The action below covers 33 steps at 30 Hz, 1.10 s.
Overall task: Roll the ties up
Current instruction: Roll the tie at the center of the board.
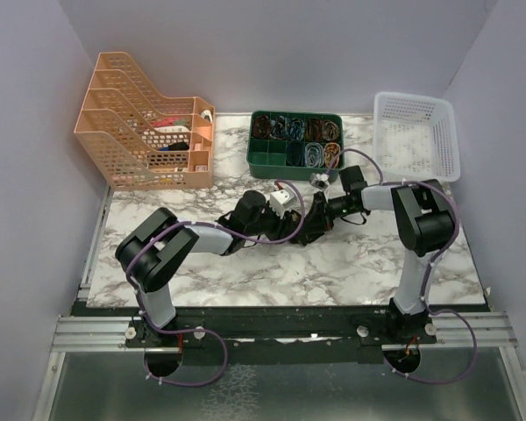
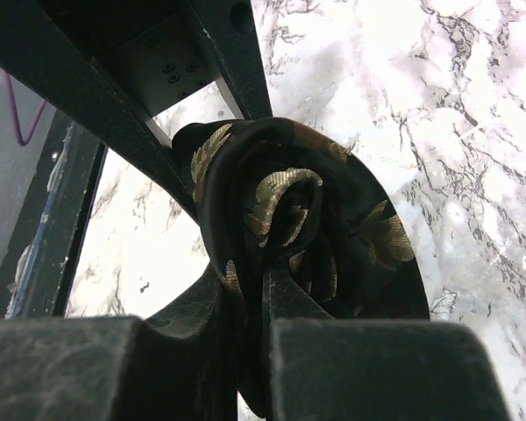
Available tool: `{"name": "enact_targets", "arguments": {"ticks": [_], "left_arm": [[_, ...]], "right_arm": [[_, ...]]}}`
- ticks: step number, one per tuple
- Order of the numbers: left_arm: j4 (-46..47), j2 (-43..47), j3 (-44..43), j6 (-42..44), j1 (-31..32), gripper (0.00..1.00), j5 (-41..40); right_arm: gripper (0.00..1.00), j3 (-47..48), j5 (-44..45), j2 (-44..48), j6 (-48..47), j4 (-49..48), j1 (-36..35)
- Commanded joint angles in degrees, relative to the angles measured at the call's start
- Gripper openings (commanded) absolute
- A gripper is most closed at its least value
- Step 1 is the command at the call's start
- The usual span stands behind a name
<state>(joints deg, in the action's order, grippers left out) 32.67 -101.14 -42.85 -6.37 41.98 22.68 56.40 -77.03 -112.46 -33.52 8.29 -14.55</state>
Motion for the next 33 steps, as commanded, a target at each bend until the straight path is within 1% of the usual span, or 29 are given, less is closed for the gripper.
{"name": "enact_targets", "arguments": {"ticks": [1, 3, 4, 5, 6, 9, 11, 14, 16, 19, 20, 24, 25, 26, 27, 28, 31, 33], "left_arm": [[2.49, 1.72, 0.23, 0.85, 0.39, 0.00, -0.44], [2.57, 1.69, 0.26, 0.63, 0.40, 0.00, -0.85], [2.58, 1.70, 0.27, 0.55, 0.39, 0.00, -1.03], [2.58, 1.73, 0.31, 0.44, 0.41, 0.00, -1.33], [2.66, 1.81, 0.38, 0.20, 0.39, 0.00, -1.86], [2.75, 1.99, 0.32, -0.60, 0.39, 0.02, -2.73], [2.75, 2.00, 0.29, -0.98, 0.39, 0.05, -2.96], [2.75, 1.52, 0.02, -1.85, 0.39, 0.11, -3.28], [2.75, 1.22, -0.08, -2.25, 0.39, 0.13, -3.89], [2.75, 1.50, 0.12, -2.78, 0.39, 0.26, -4.60], [2.77, 1.74, 0.09, -3.11, 0.39, 0.33, -4.90], [2.77, 3.53, 0.43, -3.69, 0.41, 0.53, -7.59], [2.80, 4.37, 0.62, -3.98, 0.43, 0.60, -8.36], [2.83, 5.18, 0.84, -4.37, 0.39, 0.71, -9.30], [2.76, 5.97, 1.10, -4.79, 0.43, 0.79, -10.24], [2.76, 6.79, 1.41, -5.32, 0.35, 0.83, -11.28], [2.68, 8.85, 2.77, -7.63, 0.03, 0.90, -14.12], [2.75, 9.71, 4.09, -9.97, -0.06, 0.91, -15.29]], "right_arm": [[0.04, 7.19, -8.17, -4.14, -24.25, 28.90, -1.19], [0.01, 11.81, -10.27, -7.66, -39.94, 45.27, -1.19], [0.01, 14.75, -11.55, -10.05, -50.57, 56.00, -1.19], [0.01, 17.60, -13.00, -13.24, -63.85, 68.70, -1.19], [0.01, 19.23, -14.71, -15.53, -67.95, 74.02, -1.11], [0.00, 19.28, -16.01, -18.07, -69.69, 74.80, -1.02], [0.01, 18.84, -15.82, -17.81, -70.50, 74.80, -1.01], [0.01, 19.61, -14.69, -16.81, -69.35, 74.75, -0.87], [0.01, 19.18, -14.43, -15.25, -69.27, 74.77, -0.66], [0.01, 19.48, -12.14, -13.60, -67.43, 74.76, -0.62], [0.01, 19.37, -11.68, -13.18, -67.10, 74.76, -0.43], [0.01, 18.45, -11.30, -12.04, -66.06, 74.76, 0.04], [0.01, 18.73, -11.27, -12.52, -65.69, 74.70, 0.04], [0.01, 19.06, -11.31, -13.20, -65.43, 74.75, 0.04], [0.01, 19.36, -11.42, -13.94, -65.17, 74.76, 0.04], [0.01, 19.59, -11.46, -14.55, -65.05, 74.76, 0.00], [0.01, 19.77, -11.41, -15.19, -65.12, 74.76, 0.04], [0.01, 20.25, -11.42, -15.96, -64.73, 74.76, 0.04]]}}
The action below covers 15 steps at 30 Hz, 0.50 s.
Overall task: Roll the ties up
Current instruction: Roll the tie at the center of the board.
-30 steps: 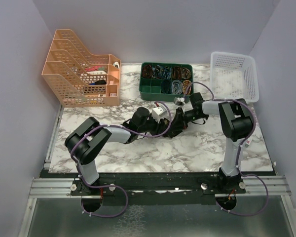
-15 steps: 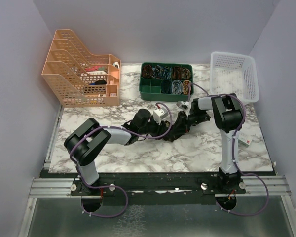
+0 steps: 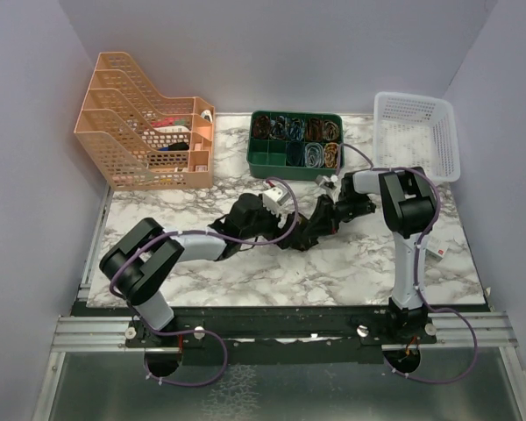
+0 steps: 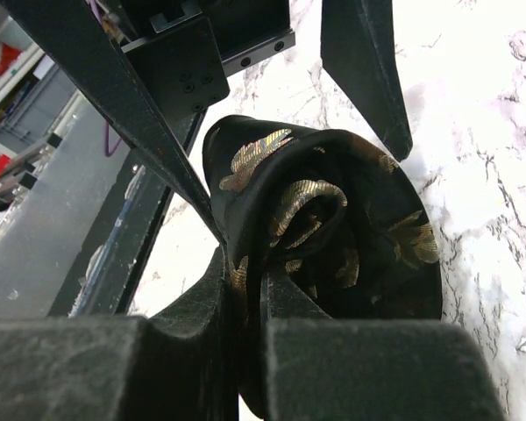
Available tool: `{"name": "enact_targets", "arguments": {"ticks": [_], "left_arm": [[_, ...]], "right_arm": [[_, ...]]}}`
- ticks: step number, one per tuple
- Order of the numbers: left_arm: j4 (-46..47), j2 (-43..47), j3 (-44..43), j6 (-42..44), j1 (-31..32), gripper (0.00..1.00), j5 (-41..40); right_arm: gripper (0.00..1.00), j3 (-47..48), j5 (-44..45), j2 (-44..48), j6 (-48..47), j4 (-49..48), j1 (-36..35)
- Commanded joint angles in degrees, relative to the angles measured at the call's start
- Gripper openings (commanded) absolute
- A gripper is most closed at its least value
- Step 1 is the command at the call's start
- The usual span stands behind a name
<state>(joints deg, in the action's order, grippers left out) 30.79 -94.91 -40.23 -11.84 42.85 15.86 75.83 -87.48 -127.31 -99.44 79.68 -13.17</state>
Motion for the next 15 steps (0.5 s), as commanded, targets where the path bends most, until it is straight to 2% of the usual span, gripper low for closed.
{"name": "enact_targets", "arguments": {"ticks": [1, 2, 3, 4, 5, 15], "left_arm": [[4.63, 3.57, 1.95, -5.71, -1.05, 0.91, -8.47], [4.63, 3.48, 2.26, -6.17, -1.10, 0.91, -7.79], [4.63, 3.13, 2.27, -6.72, -1.10, 0.91, -7.40], [4.63, 2.78, 2.26, -7.25, -1.06, 0.91, -6.92], [4.66, 2.47, 2.15, -7.64, -1.10, 0.91, -6.32], [4.46, 1.65, 1.62, -9.11, -2.55, 0.90, -8.43]], "right_arm": [[0.07, 1.07, -0.93, -1.51, 1.44, 3.38, -1.33], [0.47, 1.19, -0.98, -1.88, 1.52, 3.36, -1.33], [0.93, 1.37, -1.05, -2.28, 1.67, 3.37, -1.33], [0.99, 1.49, -1.07, -2.52, 1.47, 3.38, -1.33], [1.00, 1.43, -1.41, -2.50, 1.18, 3.38, -1.33], [1.00, 2.96, -2.86, -2.96, 2.75, 3.37, 1.52]]}}
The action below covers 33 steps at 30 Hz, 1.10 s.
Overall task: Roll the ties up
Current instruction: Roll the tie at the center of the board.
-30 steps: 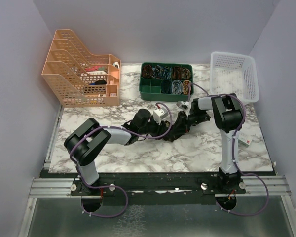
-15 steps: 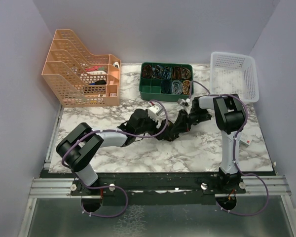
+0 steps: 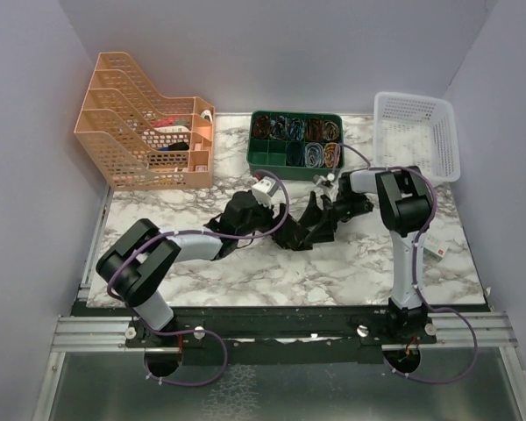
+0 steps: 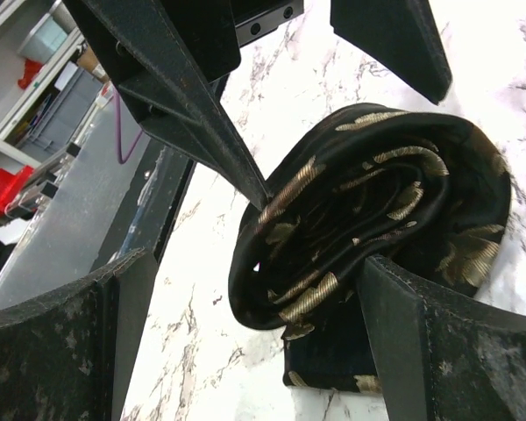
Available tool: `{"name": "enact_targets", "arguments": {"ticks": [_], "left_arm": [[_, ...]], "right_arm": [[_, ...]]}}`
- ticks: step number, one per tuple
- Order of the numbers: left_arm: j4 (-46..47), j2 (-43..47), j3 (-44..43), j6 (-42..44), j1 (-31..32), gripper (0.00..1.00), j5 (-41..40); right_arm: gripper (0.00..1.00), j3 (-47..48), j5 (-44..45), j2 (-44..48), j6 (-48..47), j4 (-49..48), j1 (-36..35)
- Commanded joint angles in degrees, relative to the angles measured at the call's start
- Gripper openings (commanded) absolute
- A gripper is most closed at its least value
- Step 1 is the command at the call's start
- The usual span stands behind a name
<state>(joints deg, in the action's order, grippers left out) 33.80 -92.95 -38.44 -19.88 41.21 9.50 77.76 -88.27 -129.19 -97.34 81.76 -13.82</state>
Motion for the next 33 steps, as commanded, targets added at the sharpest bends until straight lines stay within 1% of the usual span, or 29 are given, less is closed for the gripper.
{"name": "enact_targets", "arguments": {"ticks": [1, 5, 13, 17, 19, 20, 22, 24, 25, 26, 27, 29, 31, 32, 33], "left_arm": [[1.44, 0.11, -0.04, -1.04, -1.05, 0.90, -2.36], [1.44, 2.93, 0.53, -1.63, -1.67, 0.91, -3.53], [1.13, 6.59, 1.50, -3.51, -3.30, 0.93, -1.95], [0.66, 10.03, 2.96, -3.89, -3.33, 0.93, -1.94], [0.38, 12.07, 3.57, -4.02, -3.33, 0.93, -1.77], [0.01, 13.22, 3.81, -4.03, -3.32, 0.93, -1.69], [-1.51, 15.85, 4.17, -3.90, -3.33, 0.93, -1.72], [-2.55, 19.21, 4.93, -3.78, -3.33, 0.93, -2.08], [-2.97, 21.03, 5.26, -3.77, -3.28, 0.93, -2.20], [-3.40, 22.75, 5.54, -3.62, -3.28, 0.93, -2.09], [-4.18, 24.38, 5.69, -3.59, -3.32, 0.92, -2.18], [-6.55, 27.84, 5.65, -3.44, -3.33, 0.92, -2.68], [-9.28, 31.72, 5.98, -3.09, -3.26, 0.92, -3.17], [-10.41, 33.61, 6.37, -2.94, -3.30, 0.92, -3.61], [-11.56, 35.62, 6.72, -2.83, -3.31, 0.92, -4.04]], "right_arm": [[1.00, 0.92, -2.75, -0.77, 0.66, 1.30, 3.10], [1.00, 1.60, -4.00, 0.00, 2.28, 1.30, 6.20], [1.00, 2.36, -3.99, 0.30, 3.79, 1.30, 7.26], [1.00, 5.30, 1.40, 2.63, 8.82, 1.29, 7.67], [1.00, 5.23, -0.27, 5.83, 10.74, 1.32, 7.86], [1.00, 5.17, -0.47, 8.46, 13.73, 1.35, 7.81], [1.00, 4.69, 1.75, 16.82, 17.22, 1.31, 7.74], [1.00, 6.83, 2.99, 25.76, 23.38, 1.24, 7.77], [1.00, 8.50, 2.61, 30.17, 29.53, -0.74, 7.84], [1.00, 9.34, 2.33, 34.44, 40.24, -6.57, 7.84], [1.00, 9.24, 2.81, 38.74, 53.09, -15.10, 7.77], [1.00, 5.33, 3.18, 47.67, 72.11, -32.13, 7.82], [1.00, -3.46, 2.27, 56.56, 89.99, -52.82, 7.78], [1.00, -10.04, 2.40, 61.06, 105.73, -69.47, 7.72], [1.00, -16.52, 5.29, 63.71, 119.23, -84.34, 7.75]]}}
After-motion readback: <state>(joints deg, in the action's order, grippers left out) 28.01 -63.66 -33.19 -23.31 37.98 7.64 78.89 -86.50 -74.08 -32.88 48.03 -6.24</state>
